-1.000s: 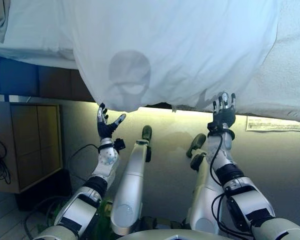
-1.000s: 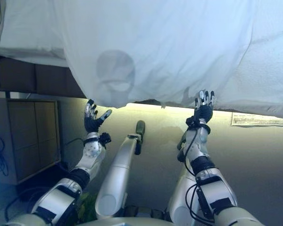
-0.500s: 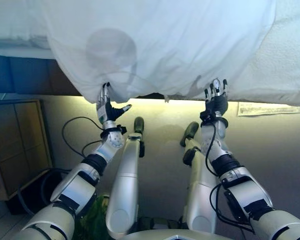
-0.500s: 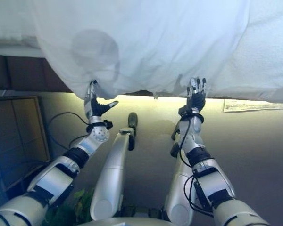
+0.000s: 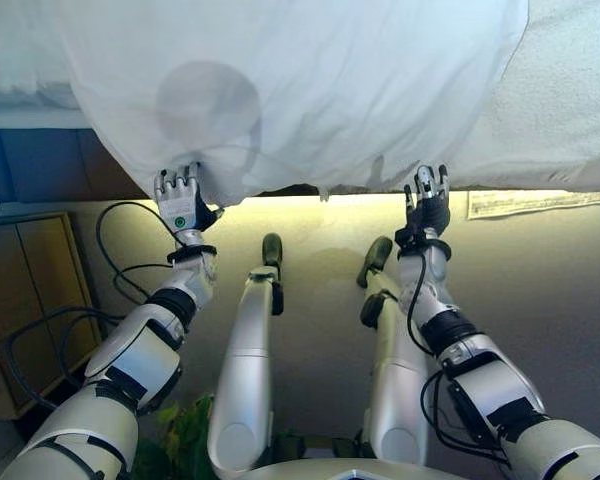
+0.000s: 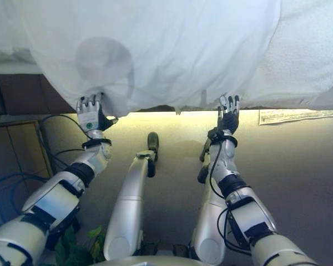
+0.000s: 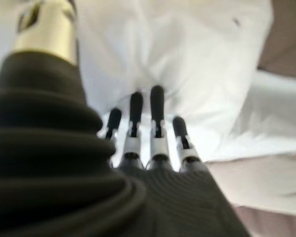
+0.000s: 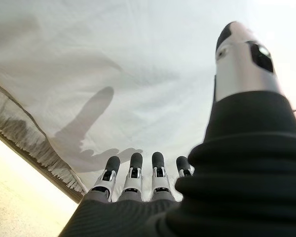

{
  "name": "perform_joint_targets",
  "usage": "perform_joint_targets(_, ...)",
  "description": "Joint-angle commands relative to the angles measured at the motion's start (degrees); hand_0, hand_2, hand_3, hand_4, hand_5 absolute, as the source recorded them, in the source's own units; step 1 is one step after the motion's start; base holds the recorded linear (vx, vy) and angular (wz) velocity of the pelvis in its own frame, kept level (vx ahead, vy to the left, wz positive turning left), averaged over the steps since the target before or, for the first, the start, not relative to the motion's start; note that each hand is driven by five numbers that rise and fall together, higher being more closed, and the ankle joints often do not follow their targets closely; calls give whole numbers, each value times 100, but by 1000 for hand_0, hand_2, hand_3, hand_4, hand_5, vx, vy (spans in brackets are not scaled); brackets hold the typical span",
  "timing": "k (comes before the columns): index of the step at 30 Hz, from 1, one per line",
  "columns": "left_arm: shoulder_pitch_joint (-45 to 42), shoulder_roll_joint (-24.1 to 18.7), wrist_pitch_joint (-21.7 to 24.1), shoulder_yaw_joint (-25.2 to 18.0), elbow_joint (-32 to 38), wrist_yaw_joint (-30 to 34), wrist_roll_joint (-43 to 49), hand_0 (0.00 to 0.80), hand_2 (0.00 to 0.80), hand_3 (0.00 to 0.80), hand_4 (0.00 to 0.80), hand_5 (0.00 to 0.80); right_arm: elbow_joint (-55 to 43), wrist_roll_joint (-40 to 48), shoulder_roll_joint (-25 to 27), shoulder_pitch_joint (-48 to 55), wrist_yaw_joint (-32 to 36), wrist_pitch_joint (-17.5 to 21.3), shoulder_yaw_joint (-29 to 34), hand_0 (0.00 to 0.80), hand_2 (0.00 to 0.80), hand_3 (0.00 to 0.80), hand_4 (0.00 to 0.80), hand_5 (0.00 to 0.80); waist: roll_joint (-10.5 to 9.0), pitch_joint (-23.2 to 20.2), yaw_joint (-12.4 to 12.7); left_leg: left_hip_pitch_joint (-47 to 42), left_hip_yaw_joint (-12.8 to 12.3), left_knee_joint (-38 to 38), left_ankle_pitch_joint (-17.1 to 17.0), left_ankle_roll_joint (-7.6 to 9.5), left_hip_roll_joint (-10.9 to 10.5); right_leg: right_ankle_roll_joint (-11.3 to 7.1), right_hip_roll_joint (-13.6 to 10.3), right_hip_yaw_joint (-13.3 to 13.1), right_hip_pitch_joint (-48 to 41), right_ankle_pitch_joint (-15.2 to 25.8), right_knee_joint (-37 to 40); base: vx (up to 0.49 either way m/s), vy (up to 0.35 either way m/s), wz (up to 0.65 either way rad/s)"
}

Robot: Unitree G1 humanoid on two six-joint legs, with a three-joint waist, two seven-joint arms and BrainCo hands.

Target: Make the bed neatly

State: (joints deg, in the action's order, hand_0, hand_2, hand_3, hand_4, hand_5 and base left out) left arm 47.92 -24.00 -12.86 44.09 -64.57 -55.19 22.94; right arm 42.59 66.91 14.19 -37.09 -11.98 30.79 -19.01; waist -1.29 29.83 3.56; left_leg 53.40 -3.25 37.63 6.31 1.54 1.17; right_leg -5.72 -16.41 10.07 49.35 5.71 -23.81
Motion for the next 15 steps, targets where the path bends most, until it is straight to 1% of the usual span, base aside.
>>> perform_joint_targets(1,71,-305,-552,-130,-371,37,221,0,0,0,0,0,-183,-197,417,29,111,389,26,0,0,0,0,0,341,-3,35,-184,181,-1225,-1165,-475,80,-646,-490,-312,299,758,-76,-2,121,-3)
perform_joint_targets(3,80,-364,-719,-66,-505,65,234,0,0,0,0,0,-108,-209,441,16,144,423,19,0,0,0,0,0,375,-3,14,-185,153,-1216,-1155,-476,68,-644,-490,-347,324,767,-66,-10,112,1)
perform_joint_targets(9,13,-630,-909,-43,-763,75,32,0,0,0,0,0,131,-152,530,61,444,539,57,0,0,0,0,0,500,-3,-24,-256,66,-1227,-1132,-472,24,-632,-499,-404,322,770,-32,-18,79,-5)
perform_joint_targets(15,-139,-727,-1015,-166,-935,459,60,0,0,0,0,0,223,-196,562,176,637,672,129,0,0,0,0,0,607,-3,-13,-308,29,-1238,-1137,-469,-34,-609,-528,-442,288,719,-66,-17,27,1)
